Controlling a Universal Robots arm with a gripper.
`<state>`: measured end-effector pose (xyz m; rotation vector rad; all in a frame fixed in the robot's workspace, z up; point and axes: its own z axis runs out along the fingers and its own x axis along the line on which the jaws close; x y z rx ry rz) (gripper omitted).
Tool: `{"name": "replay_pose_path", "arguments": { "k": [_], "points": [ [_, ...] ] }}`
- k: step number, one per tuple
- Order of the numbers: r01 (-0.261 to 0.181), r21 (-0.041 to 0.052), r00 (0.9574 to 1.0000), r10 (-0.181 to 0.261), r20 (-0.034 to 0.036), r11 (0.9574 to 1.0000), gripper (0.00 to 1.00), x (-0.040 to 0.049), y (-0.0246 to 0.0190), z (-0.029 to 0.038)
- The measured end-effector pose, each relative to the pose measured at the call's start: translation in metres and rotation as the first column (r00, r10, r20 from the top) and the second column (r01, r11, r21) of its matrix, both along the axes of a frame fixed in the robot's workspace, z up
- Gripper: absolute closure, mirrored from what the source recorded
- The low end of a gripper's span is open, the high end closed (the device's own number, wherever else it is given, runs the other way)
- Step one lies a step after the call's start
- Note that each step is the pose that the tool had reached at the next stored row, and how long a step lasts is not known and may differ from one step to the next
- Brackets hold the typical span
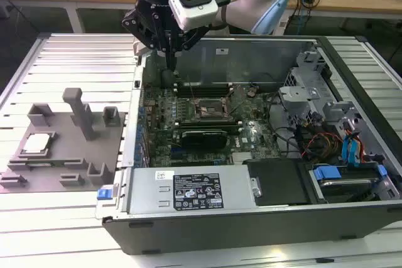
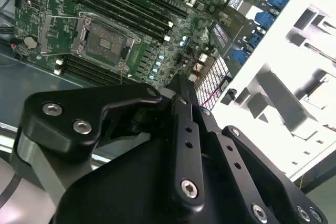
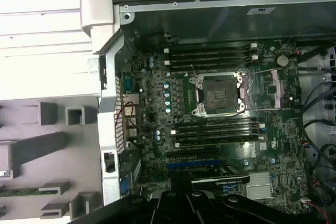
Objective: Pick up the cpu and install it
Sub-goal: 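Reach for the cpu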
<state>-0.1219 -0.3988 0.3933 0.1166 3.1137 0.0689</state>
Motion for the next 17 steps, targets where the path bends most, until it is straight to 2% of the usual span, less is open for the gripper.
{"name": "replay_pose_path", "arguments": {
  "k": [13,17],
  "points": [
    [0.0,0.0,1.0,0.0,0.0,1.0,0.89,0.0,0.0,0.0],
    [0.0,0.0,1.0,0.0,0.0,1.0,0.89,-0.0043,0.0,0.0]
  ]
}}
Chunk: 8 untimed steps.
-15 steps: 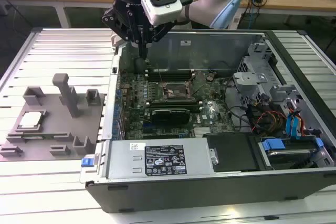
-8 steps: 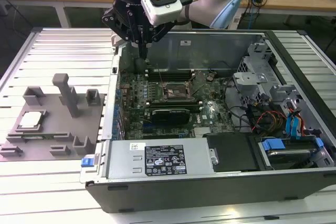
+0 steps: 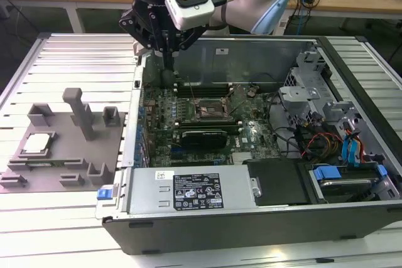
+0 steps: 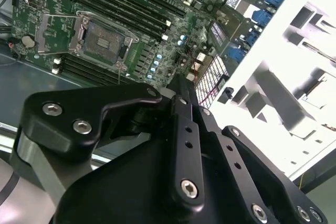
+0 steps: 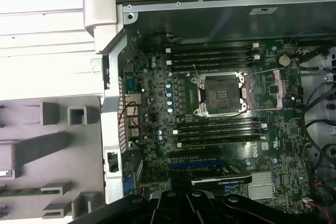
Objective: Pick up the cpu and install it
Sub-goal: 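Reach for the cpu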
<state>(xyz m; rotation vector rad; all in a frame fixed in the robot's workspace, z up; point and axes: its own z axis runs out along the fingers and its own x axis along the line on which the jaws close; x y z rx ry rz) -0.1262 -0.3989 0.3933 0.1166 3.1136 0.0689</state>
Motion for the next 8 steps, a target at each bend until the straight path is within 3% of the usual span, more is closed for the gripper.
{"name": "replay_pose_path", "arguments": {
  "k": [8],
  "points": [
    [0.0,0.0,1.0,0.0,-0.0001,1.0,0.89,-0.0096,0.0,0.0]
  ]
}}
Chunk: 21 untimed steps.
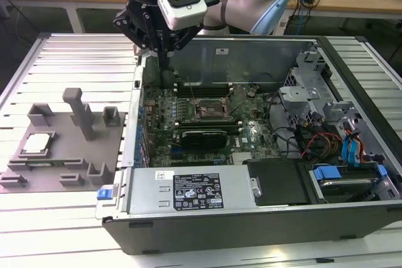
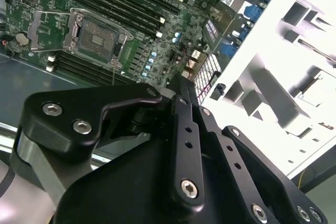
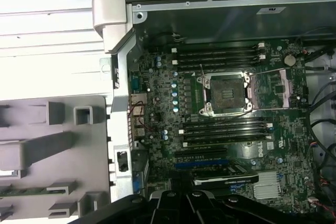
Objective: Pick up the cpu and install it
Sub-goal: 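Reach for the cpu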
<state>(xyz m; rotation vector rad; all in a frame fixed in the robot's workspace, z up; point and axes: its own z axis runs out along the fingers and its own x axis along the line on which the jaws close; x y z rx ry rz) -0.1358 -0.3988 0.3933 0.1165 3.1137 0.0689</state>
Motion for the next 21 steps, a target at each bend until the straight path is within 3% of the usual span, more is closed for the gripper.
{"name": "replay_pose_path", "arguments": {
  "k": [21],
  "points": [
    [0.0,0.0,1.0,0.0,0.0,1.0,0.89,-0.0273,0.0014,0.0]
  ]
}}
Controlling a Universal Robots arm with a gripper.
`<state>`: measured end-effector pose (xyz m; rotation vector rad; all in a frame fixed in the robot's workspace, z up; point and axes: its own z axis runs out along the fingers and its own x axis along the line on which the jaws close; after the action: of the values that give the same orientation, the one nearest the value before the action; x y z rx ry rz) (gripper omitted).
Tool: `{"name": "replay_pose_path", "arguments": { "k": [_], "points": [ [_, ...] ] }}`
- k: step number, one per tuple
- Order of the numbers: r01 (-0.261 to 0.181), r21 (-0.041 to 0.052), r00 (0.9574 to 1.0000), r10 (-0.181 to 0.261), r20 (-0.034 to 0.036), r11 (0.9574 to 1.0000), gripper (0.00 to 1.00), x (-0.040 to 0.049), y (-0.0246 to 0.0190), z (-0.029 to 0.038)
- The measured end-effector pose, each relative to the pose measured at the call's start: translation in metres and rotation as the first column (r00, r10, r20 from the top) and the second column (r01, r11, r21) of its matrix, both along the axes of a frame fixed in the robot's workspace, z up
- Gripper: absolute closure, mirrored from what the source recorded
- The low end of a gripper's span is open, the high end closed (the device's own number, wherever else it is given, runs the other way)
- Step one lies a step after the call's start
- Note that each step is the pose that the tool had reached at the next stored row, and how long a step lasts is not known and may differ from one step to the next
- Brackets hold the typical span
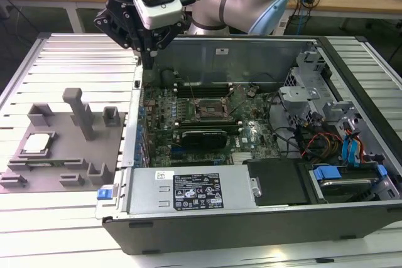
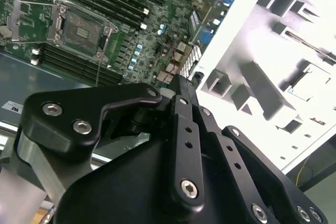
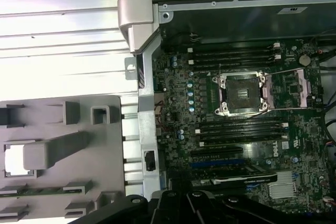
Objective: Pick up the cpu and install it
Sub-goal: 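Reach for the cpu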
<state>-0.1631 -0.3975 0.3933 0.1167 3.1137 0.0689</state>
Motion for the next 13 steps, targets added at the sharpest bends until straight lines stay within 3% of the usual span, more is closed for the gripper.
{"name": "replay_pose_path", "arguments": {
  "k": [13],
  "points": [
    [0.0,0.0,1.0,0.0,0.0002,1.0,0.89,-0.0274,0.0027,0.0]
  ]
}}
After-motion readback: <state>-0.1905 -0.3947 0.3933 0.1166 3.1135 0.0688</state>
